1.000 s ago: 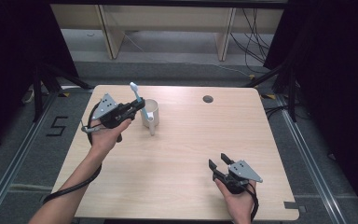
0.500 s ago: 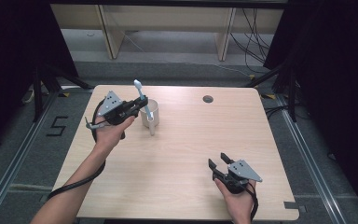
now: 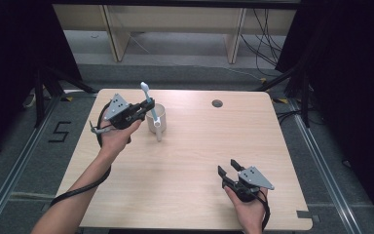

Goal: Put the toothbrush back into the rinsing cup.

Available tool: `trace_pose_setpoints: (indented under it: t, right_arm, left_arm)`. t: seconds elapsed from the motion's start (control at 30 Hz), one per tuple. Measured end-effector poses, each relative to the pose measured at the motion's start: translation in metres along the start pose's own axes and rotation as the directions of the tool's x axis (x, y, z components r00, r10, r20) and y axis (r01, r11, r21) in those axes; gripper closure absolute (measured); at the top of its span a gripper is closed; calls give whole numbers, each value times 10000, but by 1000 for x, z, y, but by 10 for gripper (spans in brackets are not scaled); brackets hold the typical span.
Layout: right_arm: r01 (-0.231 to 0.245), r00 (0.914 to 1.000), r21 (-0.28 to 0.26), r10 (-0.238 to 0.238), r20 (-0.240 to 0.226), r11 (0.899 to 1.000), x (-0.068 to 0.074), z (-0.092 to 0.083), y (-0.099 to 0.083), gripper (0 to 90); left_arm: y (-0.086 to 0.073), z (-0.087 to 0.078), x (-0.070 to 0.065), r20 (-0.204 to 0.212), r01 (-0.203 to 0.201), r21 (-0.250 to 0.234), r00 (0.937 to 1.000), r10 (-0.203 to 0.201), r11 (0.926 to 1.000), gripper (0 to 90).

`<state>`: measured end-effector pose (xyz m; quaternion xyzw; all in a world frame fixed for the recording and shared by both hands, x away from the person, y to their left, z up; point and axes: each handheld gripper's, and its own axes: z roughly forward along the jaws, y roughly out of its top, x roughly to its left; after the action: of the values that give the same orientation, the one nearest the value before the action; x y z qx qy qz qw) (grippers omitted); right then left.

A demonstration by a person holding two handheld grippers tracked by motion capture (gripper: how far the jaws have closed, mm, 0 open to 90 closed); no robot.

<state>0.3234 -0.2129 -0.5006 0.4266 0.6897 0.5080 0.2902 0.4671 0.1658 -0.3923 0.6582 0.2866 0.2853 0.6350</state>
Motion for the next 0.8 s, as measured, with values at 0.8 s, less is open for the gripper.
trace_pose_setpoints:
  t: [0.8]
  right_arm:
    - [315,9995,-77,-315,81,9995,-1,1,0,456]
  left_arm:
    - [-8,8,2,-40,-150,367,9999,152,9992,830]
